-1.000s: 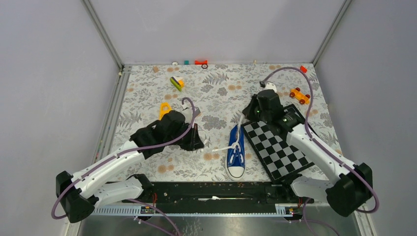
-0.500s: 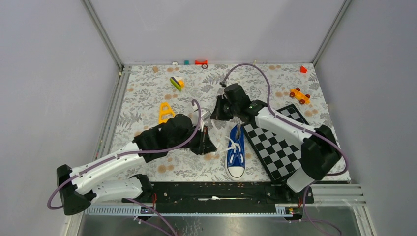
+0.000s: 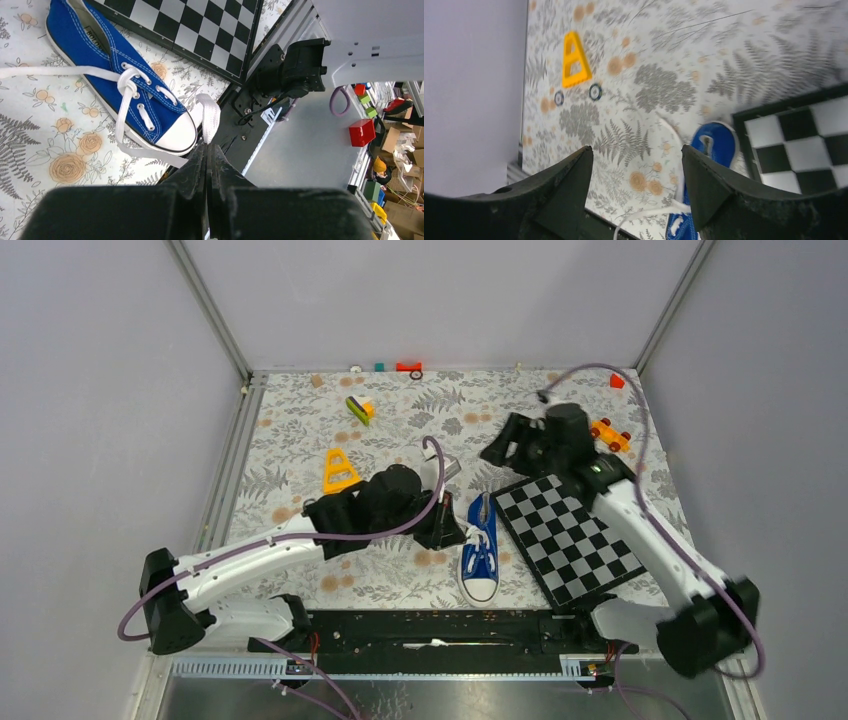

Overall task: Tie the shoes
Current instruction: Adjust the shoelace on the shoelace.

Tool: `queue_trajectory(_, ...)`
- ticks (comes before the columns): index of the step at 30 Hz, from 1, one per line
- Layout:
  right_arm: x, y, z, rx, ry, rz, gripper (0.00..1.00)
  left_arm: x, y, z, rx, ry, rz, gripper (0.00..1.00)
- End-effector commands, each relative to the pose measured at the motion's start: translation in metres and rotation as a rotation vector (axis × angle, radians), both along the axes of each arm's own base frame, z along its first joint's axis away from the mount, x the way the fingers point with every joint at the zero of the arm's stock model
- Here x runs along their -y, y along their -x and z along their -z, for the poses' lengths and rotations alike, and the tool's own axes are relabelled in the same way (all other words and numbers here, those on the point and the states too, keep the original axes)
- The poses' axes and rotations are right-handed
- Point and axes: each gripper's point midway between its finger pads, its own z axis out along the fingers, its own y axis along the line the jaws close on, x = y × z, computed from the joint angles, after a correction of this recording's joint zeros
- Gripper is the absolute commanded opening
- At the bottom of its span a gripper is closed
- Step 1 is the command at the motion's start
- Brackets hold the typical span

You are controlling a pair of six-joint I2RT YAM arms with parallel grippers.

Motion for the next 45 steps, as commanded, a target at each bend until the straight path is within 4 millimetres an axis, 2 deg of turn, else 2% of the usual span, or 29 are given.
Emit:
queue_trajectory(1,0.059,0.035,-0.003,0.024,-0.01,0.148,0.74,0.022,-0.012,-0.036,0.085,0.107,0.01,0.0)
queue_trajectory(2,0.066,0.048,-0.008,0.057,-0.03,0.16,0.74,0.024,-0.015,-0.035,0.087,0.105,0.004,0.0)
queue_trajectory(7,0.075,0.099,0.0,0.062,-0.156,0.169,0.75,0.036,-0.03,-0.029,0.079,0.091,-0.028,0.0)
queue_trajectory(12,0.072,0.125,-0.001,-0.011,-0.347,0.225,0.76,0.05,-0.041,-0.027,0.059,0.108,-0.016,0.0)
queue_trajectory(16,0.057,0.128,0.002,-0.137,-0.536,0.258,0.75,0.056,-0.045,-0.024,0.05,0.106,-0.006,0.0)
queue_trajectory(19,0.046,0.126,0.006,-0.204,-0.606,0.245,0.73,0.059,-0.046,-0.022,0.043,0.103,-0.001,0.0)
queue_trajectory(24,0.039,0.119,0.006,-0.225,-0.627,0.233,0.71,0.062,-0.045,-0.019,0.033,0.101,0.01,0.0)
queue_trajectory(29,0.032,0.11,-0.004,-0.23,-0.683,0.224,0.7,0.064,-0.046,-0.015,0.024,0.091,0.014,0.0)
queue_trajectory(32,0.03,0.107,-0.006,-0.225,-0.7,0.223,0.65,0.065,-0.047,-0.014,0.026,0.086,0.012,0.0)
queue_trajectory(38,0.029,0.105,0.003,-0.238,-0.695,0.227,0.63,0.066,-0.048,-0.013,0.022,0.084,0.019,0.0)
queue_trajectory(40,0.028,0.104,0.007,-0.254,-0.687,0.228,0.59,0.068,-0.048,-0.014,0.019,0.086,0.025,0.0)
queue_trajectory(43,0.024,0.099,0.004,-0.228,-0.695,0.2,0.52,0.071,-0.048,-0.015,0.017,0.09,0.034,0.0)
queue_trajectory(44,0.022,0.098,0.005,-0.23,-0.699,0.191,0.44,0.071,-0.048,-0.015,0.018,0.091,0.034,0.0)
queue_trajectory(45,0.021,0.097,0.006,-0.233,-0.705,0.188,0.29,0.071,-0.049,-0.015,0.018,0.092,0.031,0.0)
